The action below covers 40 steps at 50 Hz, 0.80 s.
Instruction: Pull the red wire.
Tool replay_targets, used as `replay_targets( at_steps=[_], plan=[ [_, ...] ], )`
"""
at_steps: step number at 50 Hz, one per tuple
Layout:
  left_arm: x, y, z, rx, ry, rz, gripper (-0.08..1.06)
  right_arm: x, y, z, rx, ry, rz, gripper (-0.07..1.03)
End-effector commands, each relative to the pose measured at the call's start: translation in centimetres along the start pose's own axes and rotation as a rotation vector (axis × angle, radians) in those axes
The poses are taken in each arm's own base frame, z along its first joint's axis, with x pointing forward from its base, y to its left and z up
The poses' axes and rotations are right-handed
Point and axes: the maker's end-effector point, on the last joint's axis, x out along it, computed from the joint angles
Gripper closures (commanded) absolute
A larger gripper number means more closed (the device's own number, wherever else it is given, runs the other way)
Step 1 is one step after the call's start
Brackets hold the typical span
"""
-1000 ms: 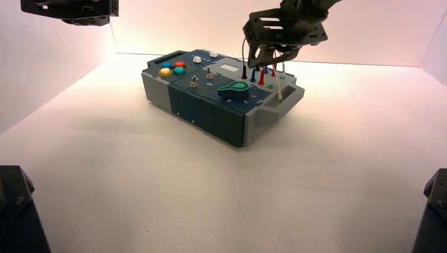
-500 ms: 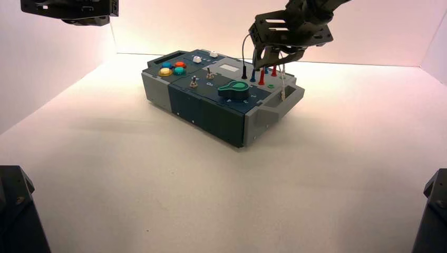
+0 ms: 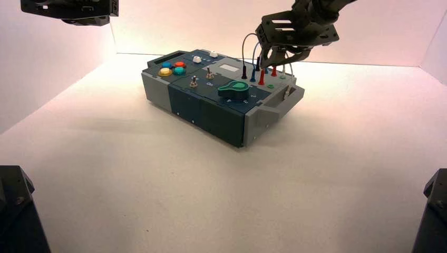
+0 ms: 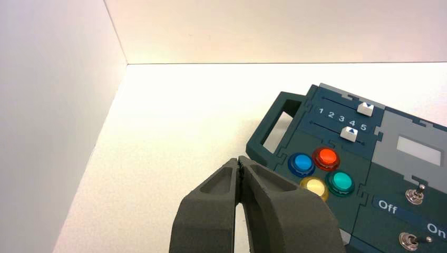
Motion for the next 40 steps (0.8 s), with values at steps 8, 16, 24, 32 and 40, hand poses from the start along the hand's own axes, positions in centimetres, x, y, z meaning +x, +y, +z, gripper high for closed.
replay_targets(
  at_steps=[8, 16, 24, 32, 40],
  plan=[
    [-0.2, -0.1, 1.1, 0.004, -0.034, -0.002, 1.0, 1.1, -0.1, 1.8, 0.0, -0.026, -0.004, 0.57],
    [-0.2, -0.1, 1.1, 0.007, -0.035, -0.002, 1.0, 1.7, -0.1, 1.8, -0.001, -0.014, -0.005, 0.57],
    [-0.3, -0.1, 1.2, 0.005, -0.037, -0.002, 1.0, 1.8, -0.1, 1.6, -0.005, -0.011, -0.006, 0.57],
    [-0.3, -0.1, 1.2, 0.004, -0.038, -0.002, 1.0, 2.0, -0.2, 1.7, -0.004, -0.013, -0.007, 0.58],
    [-0.4, -0.1, 1.3, 0.005, -0.041, -0.002, 1.0, 2.1, -0.2, 1.5, -0.003, -0.008, -0.008, 0.76]
  ],
)
